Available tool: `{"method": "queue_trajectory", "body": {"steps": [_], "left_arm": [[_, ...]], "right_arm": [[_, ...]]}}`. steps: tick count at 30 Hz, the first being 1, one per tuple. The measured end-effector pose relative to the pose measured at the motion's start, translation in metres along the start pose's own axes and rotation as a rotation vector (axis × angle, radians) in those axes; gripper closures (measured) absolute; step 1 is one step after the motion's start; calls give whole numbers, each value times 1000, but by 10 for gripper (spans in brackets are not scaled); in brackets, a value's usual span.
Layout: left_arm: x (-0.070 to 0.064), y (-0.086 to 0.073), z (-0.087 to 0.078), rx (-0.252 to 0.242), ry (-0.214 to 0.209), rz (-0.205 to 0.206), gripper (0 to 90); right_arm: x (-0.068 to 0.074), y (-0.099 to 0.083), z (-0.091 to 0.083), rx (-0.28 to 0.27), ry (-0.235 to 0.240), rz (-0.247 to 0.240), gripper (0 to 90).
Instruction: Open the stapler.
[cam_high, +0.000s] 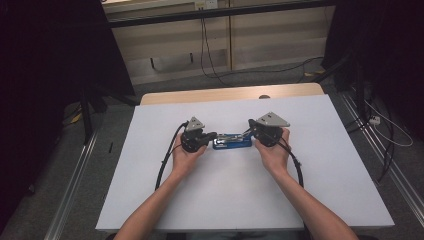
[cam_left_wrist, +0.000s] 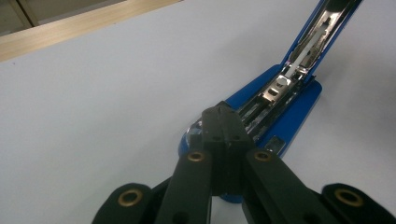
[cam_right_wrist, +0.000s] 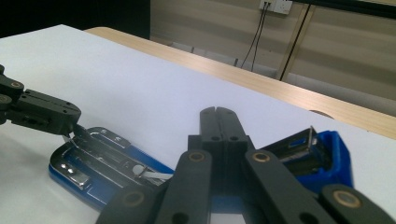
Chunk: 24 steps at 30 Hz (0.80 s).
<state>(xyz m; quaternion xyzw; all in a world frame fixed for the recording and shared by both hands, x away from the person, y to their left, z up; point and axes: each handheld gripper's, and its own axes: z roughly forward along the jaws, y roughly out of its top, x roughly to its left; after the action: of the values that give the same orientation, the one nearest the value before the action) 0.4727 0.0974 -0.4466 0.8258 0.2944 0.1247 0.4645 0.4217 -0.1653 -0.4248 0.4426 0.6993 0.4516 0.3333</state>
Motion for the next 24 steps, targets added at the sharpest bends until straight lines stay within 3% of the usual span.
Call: {"method": "queue_trajectory", "body": {"steps": [24], "left_arm": [[-1,0,0,3,7,2,900]], "right_arm": [[-18,-6,-13,9,-14,3,900]]}}
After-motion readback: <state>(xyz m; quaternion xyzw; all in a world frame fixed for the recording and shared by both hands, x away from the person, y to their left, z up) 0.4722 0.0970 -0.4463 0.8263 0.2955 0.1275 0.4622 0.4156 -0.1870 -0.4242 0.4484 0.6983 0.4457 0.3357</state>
